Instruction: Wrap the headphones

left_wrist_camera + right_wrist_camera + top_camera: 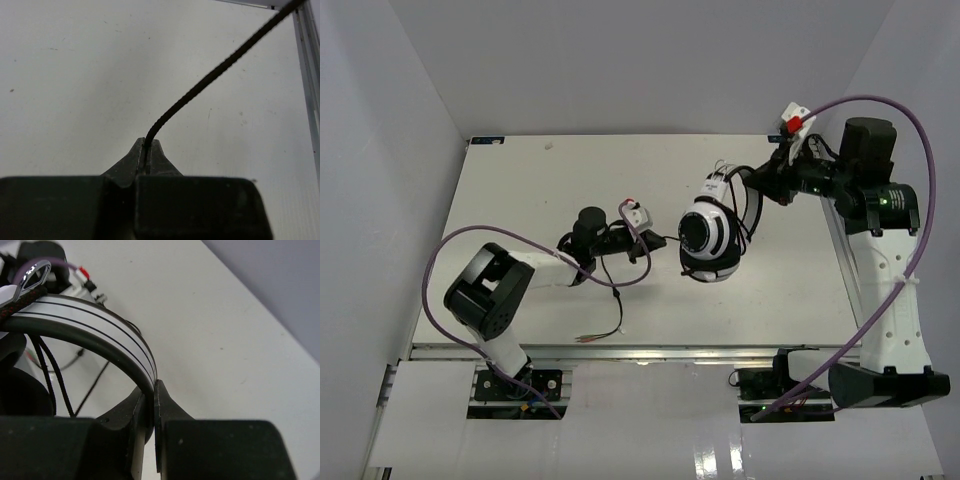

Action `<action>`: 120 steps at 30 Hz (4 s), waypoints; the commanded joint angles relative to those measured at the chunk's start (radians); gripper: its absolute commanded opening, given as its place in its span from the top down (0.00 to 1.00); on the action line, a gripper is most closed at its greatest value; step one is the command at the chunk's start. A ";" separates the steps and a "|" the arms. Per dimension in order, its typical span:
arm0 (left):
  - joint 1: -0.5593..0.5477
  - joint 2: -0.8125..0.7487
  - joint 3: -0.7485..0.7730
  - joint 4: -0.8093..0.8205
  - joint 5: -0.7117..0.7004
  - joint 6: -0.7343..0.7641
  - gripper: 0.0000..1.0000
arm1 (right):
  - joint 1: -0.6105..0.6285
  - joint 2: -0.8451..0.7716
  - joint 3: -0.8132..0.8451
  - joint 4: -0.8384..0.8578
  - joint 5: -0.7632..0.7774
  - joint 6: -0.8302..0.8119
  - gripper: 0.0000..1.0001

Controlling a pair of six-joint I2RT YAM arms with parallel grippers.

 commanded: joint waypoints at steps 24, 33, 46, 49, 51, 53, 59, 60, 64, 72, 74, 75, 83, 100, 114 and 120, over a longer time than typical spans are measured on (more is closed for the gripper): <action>0.025 -0.161 0.333 -0.453 0.556 -0.714 1.00 | 0.485 0.035 -0.492 0.823 1.381 -0.037 0.92; -0.006 -0.020 0.282 0.165 0.246 -1.368 0.95 | 0.487 0.122 -0.449 0.934 1.405 0.263 0.92; -0.157 0.007 0.472 -0.317 -0.047 -1.033 0.60 | 0.482 0.165 -0.395 0.873 1.343 0.463 0.92; -0.192 -0.003 0.471 -0.426 -0.087 -0.885 0.56 | 0.459 0.168 -0.349 0.807 1.295 0.516 0.92; -0.203 -0.014 0.458 -0.450 -0.097 -0.803 0.53 | 0.442 0.165 -0.330 0.787 1.270 0.537 0.92; -0.211 -0.029 0.447 -0.475 -0.102 -0.760 0.47 | 0.422 0.157 -0.318 0.769 1.236 0.557 0.92; -0.250 -0.072 0.368 -0.511 -0.141 -0.621 0.21 | 0.356 0.135 -0.266 0.701 1.084 0.634 0.92; -0.264 -0.081 0.352 -0.508 -0.156 -0.595 0.17 | 0.346 0.135 -0.258 0.690 1.068 0.640 0.92; -0.339 -0.148 0.270 -0.502 -0.289 -0.457 0.02 | 0.309 0.138 -0.225 0.658 1.004 0.650 0.92; -0.442 -0.175 0.128 -0.482 -0.429 -0.284 0.02 | 0.254 0.156 -0.149 0.592 0.842 0.685 0.92; -0.463 -0.173 0.069 -0.427 -0.500 -0.241 0.02 | 0.230 0.162 -0.130 0.579 0.770 0.695 0.92; -0.471 -0.173 0.042 -0.382 -0.528 -0.230 0.02 | 0.219 0.165 -0.122 0.570 0.737 0.702 0.92; -0.485 -0.130 -0.122 -0.069 -0.709 -0.121 0.32 | 0.110 0.183 -0.065 0.505 0.411 0.803 0.92; -0.377 -0.157 -0.232 0.047 -0.550 -0.132 1.00 | -0.059 0.081 -0.143 0.593 -0.338 0.754 0.92; -0.029 -0.248 -0.051 -0.326 -0.045 -0.189 0.89 | 0.106 -0.041 -0.130 0.017 0.110 -0.150 0.92; 0.039 -0.208 0.203 -0.643 0.055 -0.242 0.86 | 0.254 -0.146 -0.321 0.140 0.487 -0.288 0.92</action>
